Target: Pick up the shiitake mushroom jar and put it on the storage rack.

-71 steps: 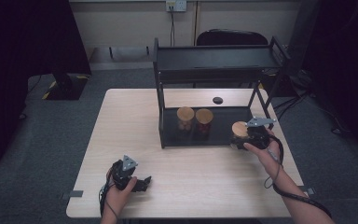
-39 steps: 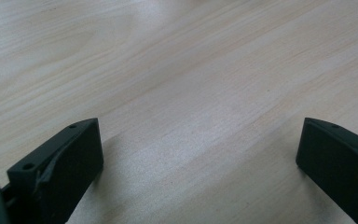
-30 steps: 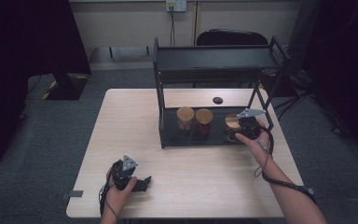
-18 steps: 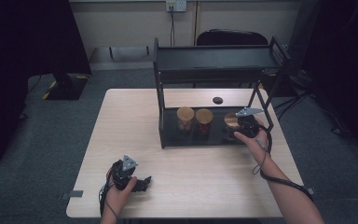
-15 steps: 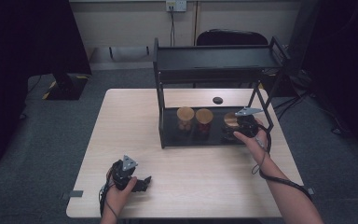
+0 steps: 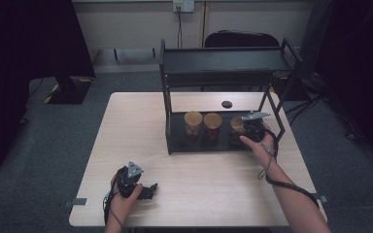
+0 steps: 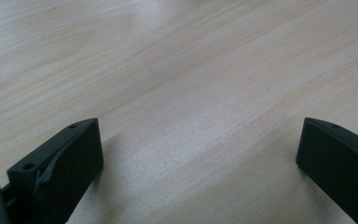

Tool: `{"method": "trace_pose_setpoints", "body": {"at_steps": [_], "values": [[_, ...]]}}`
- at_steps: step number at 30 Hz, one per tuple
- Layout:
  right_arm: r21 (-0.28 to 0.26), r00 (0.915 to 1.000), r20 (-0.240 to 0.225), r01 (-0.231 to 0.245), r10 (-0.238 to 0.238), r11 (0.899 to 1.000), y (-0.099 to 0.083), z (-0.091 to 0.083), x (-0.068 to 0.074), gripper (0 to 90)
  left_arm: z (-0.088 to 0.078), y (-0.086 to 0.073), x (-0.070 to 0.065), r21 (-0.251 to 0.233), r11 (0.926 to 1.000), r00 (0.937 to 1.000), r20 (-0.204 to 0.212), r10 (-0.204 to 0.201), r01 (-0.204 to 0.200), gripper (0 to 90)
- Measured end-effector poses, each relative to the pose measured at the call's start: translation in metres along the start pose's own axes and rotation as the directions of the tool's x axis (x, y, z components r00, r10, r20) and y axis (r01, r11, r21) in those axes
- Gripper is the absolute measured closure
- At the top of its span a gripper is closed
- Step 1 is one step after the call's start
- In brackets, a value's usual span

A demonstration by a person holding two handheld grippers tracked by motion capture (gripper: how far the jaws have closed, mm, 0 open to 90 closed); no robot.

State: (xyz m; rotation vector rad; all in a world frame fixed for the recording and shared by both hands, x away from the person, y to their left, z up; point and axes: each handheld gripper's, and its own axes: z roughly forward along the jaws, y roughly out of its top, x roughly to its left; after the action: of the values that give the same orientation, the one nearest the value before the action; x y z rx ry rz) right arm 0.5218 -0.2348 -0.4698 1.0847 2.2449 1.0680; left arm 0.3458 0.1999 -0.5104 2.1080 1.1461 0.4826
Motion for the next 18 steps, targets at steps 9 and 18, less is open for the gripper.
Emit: {"method": "trace_pose_setpoints", "body": {"at_steps": [9,18], "values": [[-0.002,1.0,0.004,0.001,-0.001,1.0,0.001,0.007,0.002,25.7,0.0,0.0,0.0,0.0,1.0,1.0,0.0,0.0,0.0,0.2],[-0.006,1.0,-0.001,0.004,-0.004,1.0,0.003,0.014,0.005,25.7,0.0,0.0,0.0,0.0,1.0,1.0,0.0,0.0,0.0,0.1]]}}
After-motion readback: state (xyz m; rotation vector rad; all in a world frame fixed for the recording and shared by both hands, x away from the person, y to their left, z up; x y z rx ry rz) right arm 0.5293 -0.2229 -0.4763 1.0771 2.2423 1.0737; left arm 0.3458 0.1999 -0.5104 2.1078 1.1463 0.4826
